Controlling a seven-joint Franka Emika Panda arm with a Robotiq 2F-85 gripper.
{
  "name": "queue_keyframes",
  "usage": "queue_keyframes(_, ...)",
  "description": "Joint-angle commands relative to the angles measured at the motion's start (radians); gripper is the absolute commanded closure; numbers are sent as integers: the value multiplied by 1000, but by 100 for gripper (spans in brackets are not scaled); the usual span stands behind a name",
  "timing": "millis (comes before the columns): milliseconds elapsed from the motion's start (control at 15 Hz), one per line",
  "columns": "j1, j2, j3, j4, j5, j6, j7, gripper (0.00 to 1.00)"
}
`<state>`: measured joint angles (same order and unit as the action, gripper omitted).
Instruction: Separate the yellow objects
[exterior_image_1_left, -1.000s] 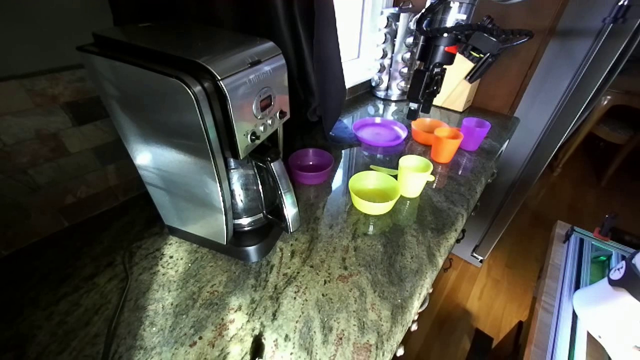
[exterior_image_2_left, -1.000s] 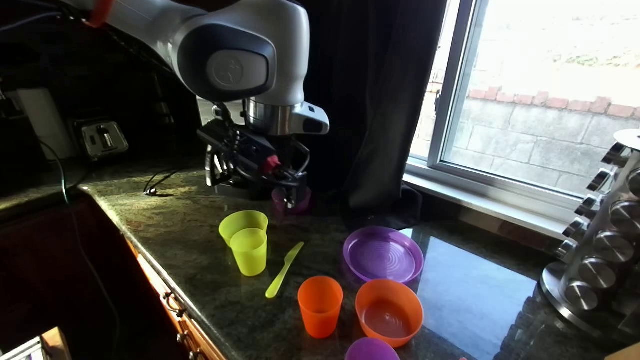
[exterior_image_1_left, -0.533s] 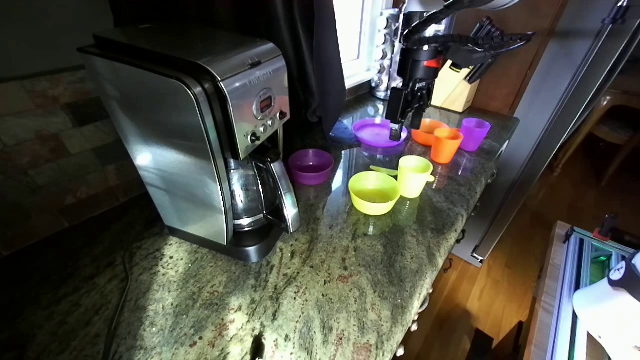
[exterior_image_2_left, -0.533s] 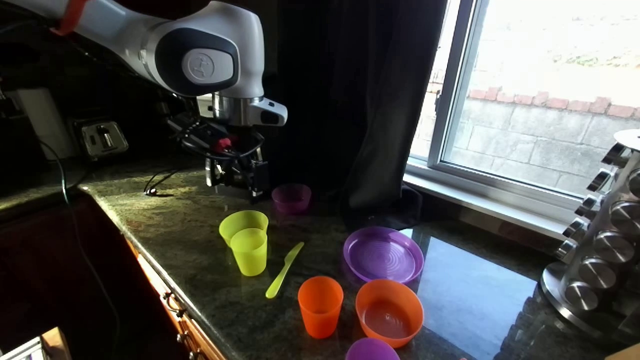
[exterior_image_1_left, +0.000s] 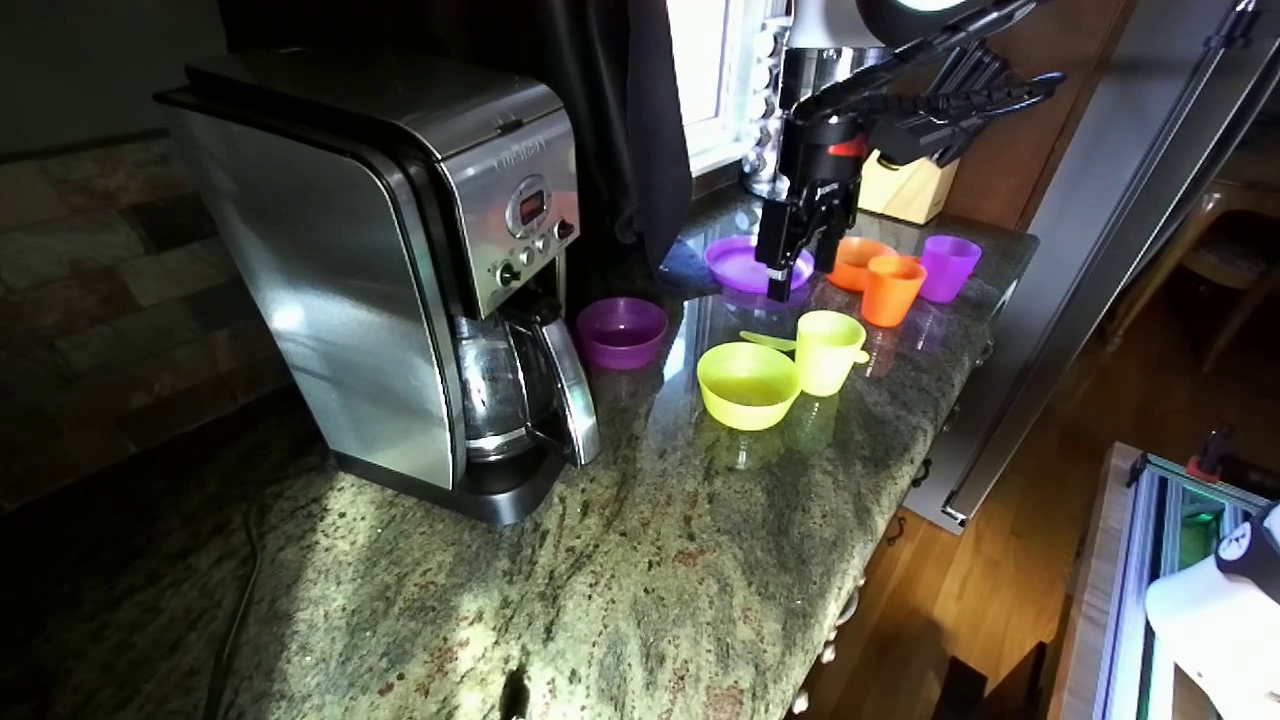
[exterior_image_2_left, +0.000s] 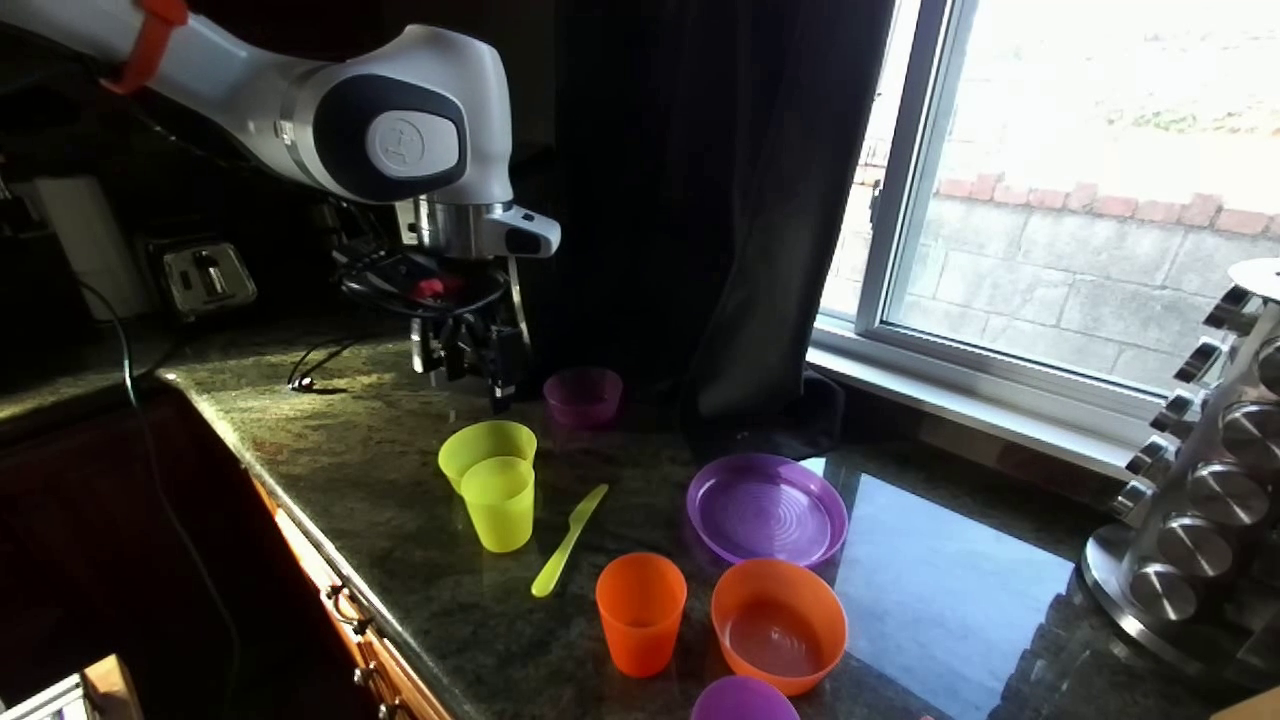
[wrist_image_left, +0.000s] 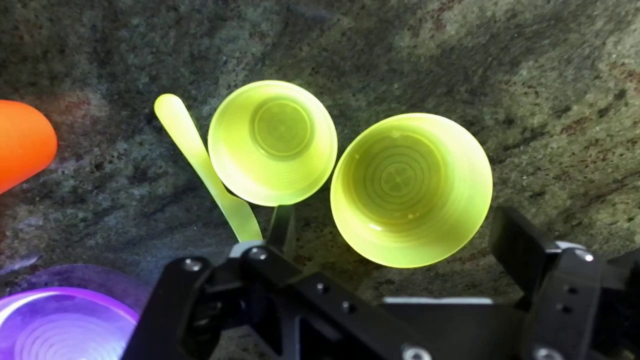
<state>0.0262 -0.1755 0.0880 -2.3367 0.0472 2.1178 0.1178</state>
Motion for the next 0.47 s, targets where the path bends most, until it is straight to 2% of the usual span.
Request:
queue_keyframes(0,7,1,0,-29,-37,81,27,0)
queue_keyframes(133,7,4,-3,-33,-35,115,24,0)
queue_keyframes(200,9,10,-9,-3,-13,67,2,0)
queue_keyframes(400,9,11,-9,-2,-13,72,2,0)
